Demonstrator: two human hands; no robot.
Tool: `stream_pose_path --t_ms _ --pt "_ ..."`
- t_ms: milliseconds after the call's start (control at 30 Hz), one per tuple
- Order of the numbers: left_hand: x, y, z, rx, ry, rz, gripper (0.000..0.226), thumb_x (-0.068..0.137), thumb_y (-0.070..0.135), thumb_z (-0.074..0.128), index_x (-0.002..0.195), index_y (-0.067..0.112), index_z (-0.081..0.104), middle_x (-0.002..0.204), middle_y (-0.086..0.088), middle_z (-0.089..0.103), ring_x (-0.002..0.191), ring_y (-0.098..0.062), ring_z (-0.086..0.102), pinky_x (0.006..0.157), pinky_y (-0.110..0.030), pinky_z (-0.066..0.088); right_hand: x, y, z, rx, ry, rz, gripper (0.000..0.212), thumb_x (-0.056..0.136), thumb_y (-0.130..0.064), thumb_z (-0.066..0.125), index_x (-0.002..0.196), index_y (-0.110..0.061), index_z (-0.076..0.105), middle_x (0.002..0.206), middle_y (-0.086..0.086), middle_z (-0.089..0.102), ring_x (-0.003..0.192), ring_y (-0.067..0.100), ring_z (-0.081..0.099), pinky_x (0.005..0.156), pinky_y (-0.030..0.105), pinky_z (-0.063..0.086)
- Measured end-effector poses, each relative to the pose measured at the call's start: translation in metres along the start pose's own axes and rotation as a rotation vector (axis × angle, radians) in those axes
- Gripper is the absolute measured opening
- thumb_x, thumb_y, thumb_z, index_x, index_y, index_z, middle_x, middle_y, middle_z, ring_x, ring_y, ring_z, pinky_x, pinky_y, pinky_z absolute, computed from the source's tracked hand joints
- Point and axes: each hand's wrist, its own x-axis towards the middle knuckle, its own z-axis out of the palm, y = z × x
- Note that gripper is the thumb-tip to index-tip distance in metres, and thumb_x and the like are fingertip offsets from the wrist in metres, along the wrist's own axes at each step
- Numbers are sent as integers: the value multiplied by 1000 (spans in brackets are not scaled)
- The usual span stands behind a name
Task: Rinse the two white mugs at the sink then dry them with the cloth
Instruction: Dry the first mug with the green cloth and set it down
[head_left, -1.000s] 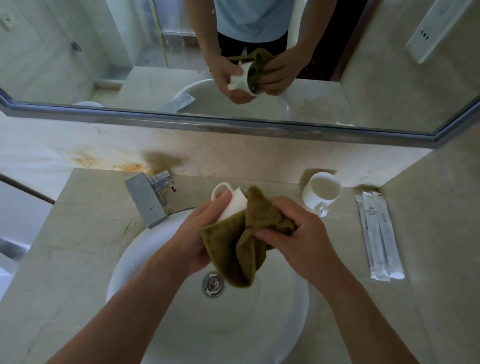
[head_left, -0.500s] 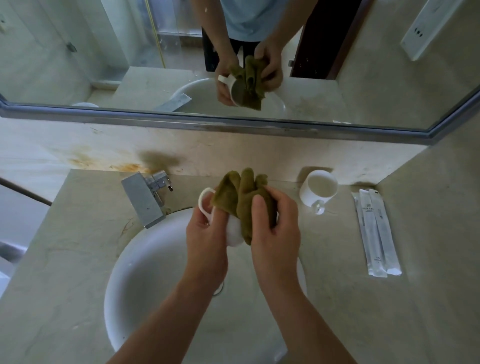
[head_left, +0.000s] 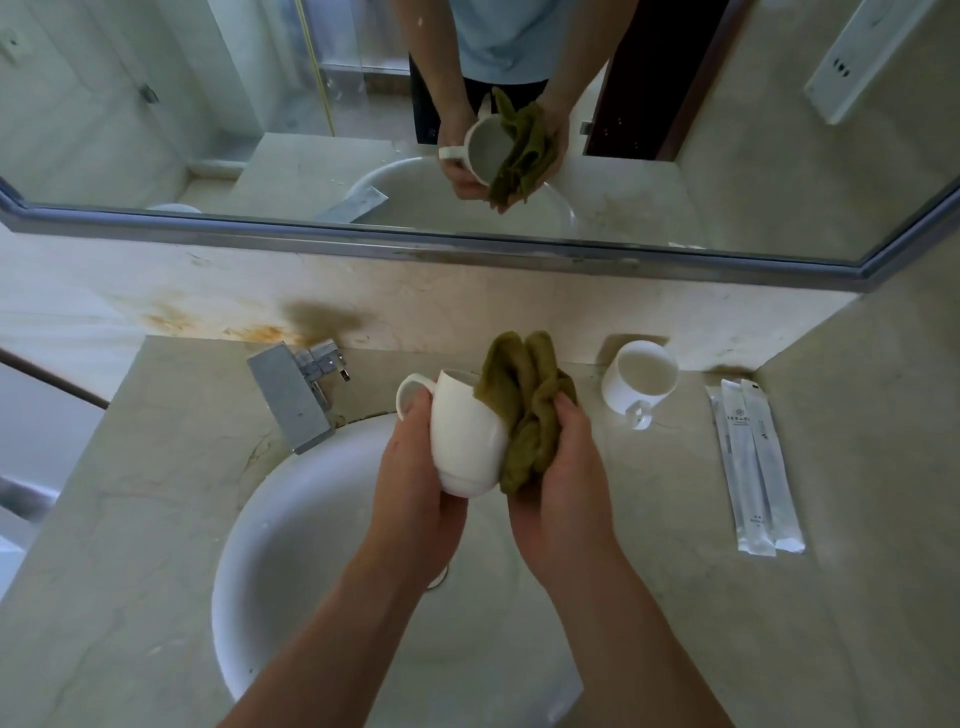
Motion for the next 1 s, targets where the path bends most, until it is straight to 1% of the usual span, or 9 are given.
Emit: stream_pose_path --t_ms 67,167,333,433,567,700,767,867,1000 --pt "1 -4 2 113 28 95 40 105 47 55 134 23 69 130 -15 75 116 -31 75 95 -49 63 -2 1 -1 -31 26 -21 32 108 -37 49 130 -33 71 129 2 75 123 23 69 101 43 57" --pt "0 -12 3 436 69 341 28 112 37 49 131 35 68 122 -5 74 104 -15 76 78 -31 66 -10 6 2 -179 64 -133 24 101 -42 56 122 -38 68 120 1 75 113 30 72 91 48 62" --pt "0 -19 -3 733 -39 597 29 107 49 47 131 49 63 127 0 65 114 -16 68 88 -33 63 -9 5 2 -19 25 -56 31 103 -42 59 134 -39 64 128 0 75 116 25 75 98 50 61" --pt "4 -12 2 561 11 398 29 111 43 49 130 42 70 123 0 74 110 -19 73 81 -32 66 0 -3 -1 30 -50 -4 37 106 -44 52 138 -31 67 135 2 74 125 26 71 106 50 56" --pt "14 3 3 317 63 64 30 107 48 57 120 30 77 118 -9 81 111 -30 77 92 -52 64 13 -12 -11 96 -167 40 45 111 -40 36 141 -23 66 138 6 73 134 27 64 118 53 44" --pt "27 11 -5 221 65 -132 68 80 59 74 131 14 72 122 -17 79 117 -37 74 106 -61 56 19 -11 -20 218 -300 124 52 112 -46 29 149 -28 59 147 3 67 142 25 58 119 60 39" --pt "32 15 1 348 79 -54 54 85 59 71 119 17 74 117 -11 79 112 -33 74 100 -57 60 21 -5 -19 259 -316 141 51 111 -49 31 150 -30 58 149 1 65 145 27 55 117 65 40" --pt "27 16 16 668 220 254 20 103 42 62 112 25 61 105 5 67 95 -17 66 78 -37 57 21 1 -14 320 -235 135 47 109 -50 38 145 -34 63 145 -1 68 140 26 58 116 60 40" --pt "5 5 13 1146 81 520 34 105 51 46 129 28 54 129 9 46 98 -7 60 74 -25 48 19 2 -11 381 -145 123 46 108 -49 43 144 -31 65 143 1 70 134 25 63 106 47 51"
